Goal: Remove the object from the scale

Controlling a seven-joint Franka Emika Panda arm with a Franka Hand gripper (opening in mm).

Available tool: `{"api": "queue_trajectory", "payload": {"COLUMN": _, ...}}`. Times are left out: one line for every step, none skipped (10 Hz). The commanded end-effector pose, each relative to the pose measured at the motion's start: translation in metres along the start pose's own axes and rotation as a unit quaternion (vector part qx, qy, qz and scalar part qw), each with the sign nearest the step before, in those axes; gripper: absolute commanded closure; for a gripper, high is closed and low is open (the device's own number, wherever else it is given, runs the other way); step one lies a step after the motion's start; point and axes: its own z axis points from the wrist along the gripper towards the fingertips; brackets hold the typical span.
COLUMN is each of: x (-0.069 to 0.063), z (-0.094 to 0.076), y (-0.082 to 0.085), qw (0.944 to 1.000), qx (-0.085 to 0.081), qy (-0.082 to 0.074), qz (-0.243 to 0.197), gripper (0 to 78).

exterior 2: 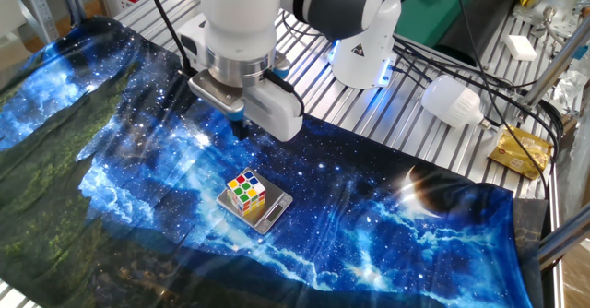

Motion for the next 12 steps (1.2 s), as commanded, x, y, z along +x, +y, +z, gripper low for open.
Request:
{"api": "queue_trajectory", "payload": {"x": -0.0010, "z": -0.0012, "y": -0.0002, "qw": 0.9997, "qx": 0.000, "qy": 0.000, "qz": 0.024, "gripper": 77.6}}
{"api": "queue_trajectory", "payload": {"x": -0.0010, "z": -0.0012, "y": -0.0002, "qw": 0.9997, "qx": 0.000, "qy": 0.000, "qz": 0.025, "gripper": 77.6}}
{"api": "queue_trajectory", "payload": {"x": -0.0010, "z": -0.0012, "y": -0.0002, "qw": 0.9996, "qx": -0.001, "qy": -0.001, "qz": 0.028, "gripper": 77.6}}
{"api": "queue_trajectory", "payload": {"x": -0.0009, "z": -0.0013, "y": 0.0000, "qw": 0.9996, "qx": -0.001, "qy": 0.000, "qz": 0.028, "gripper": 77.6}}
{"api": "queue_trajectory", "payload": {"x": -0.0009, "z": -0.0013, "y": 0.0000, "qw": 0.9995, "qx": -0.001, "qy": 0.000, "qz": 0.031, "gripper": 77.6}}
{"api": "queue_trajectory", "payload": {"x": -0.0009, "z": -0.0013, "y": 0.0000, "qw": 0.9994, "qx": 0.000, "qy": -0.001, "qz": 0.034, "gripper": 77.6}}
{"api": "queue_trajectory", "payload": {"x": -0.0009, "z": -0.0013, "y": 0.0000, "qw": 0.9994, "qx": 0.001, "qy": -0.001, "qz": 0.034, "gripper": 77.6}}
{"api": "queue_trajectory", "payload": {"x": -0.0008, "z": -0.0013, "y": 0.0002, "qw": 0.9995, "qx": -0.001, "qy": -0.001, "qz": 0.033, "gripper": 77.6}}
{"api": "queue_trajectory", "payload": {"x": -0.0008, "z": -0.0013, "y": 0.0002, "qw": 0.9995, "qx": -0.001, "qy": -0.001, "qz": 0.033, "gripper": 77.6}}
{"api": "queue_trajectory", "payload": {"x": -0.0008, "z": -0.0013, "y": 0.0002, "qw": 0.9994, "qx": -0.001, "qy": -0.001, "qz": 0.034, "gripper": 77.6}}
{"api": "queue_trajectory", "payload": {"x": -0.0008, "z": -0.0013, "y": 0.0002, "qw": 0.9991, "qx": -0.007, "qy": 0.000, "qz": 0.041, "gripper": 77.6}}
{"api": "queue_trajectory", "payload": {"x": -0.0008, "z": -0.0013, "y": 0.0002, "qw": 0.9990, "qx": -0.011, "qy": 0.001, "qz": 0.044, "gripper": 77.6}}
